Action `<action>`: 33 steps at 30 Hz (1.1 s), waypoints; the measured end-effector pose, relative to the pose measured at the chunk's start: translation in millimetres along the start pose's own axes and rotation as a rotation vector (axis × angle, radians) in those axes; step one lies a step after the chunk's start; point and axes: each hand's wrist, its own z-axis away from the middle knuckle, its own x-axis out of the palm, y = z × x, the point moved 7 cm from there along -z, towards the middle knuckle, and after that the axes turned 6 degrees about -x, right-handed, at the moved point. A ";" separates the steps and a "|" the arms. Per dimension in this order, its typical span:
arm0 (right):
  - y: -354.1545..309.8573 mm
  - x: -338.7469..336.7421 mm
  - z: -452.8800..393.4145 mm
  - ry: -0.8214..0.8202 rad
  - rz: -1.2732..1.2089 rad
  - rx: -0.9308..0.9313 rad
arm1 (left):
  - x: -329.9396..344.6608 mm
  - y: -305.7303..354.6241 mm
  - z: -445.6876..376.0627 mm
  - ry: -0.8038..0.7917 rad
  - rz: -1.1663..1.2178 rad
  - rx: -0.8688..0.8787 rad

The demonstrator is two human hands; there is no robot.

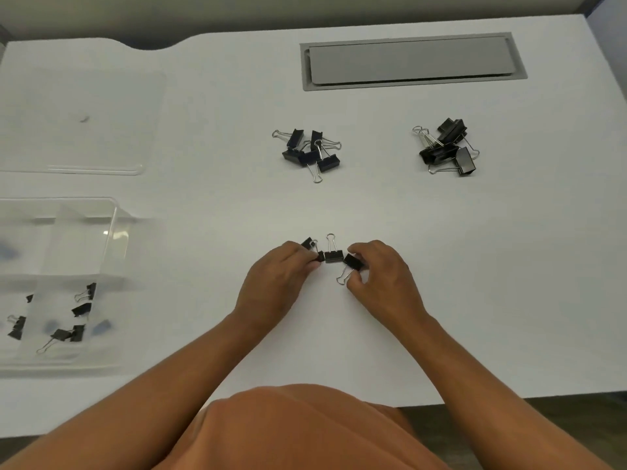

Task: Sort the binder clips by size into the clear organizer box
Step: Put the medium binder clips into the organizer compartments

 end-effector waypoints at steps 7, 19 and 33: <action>2.1 -11.6 11.7 0.025 -0.517 0.411 | -35.1 -24.0 26.9 0.082 0.796 -0.789; -139.5 67.3 -7.1 -0.237 -1.604 0.775 | -110.4 -86.1 67.1 0.139 1.392 -1.039; -367.2 215.8 -51.4 -0.624 -1.317 0.541 | -306.6 -259.6 132.6 0.481 0.937 -0.953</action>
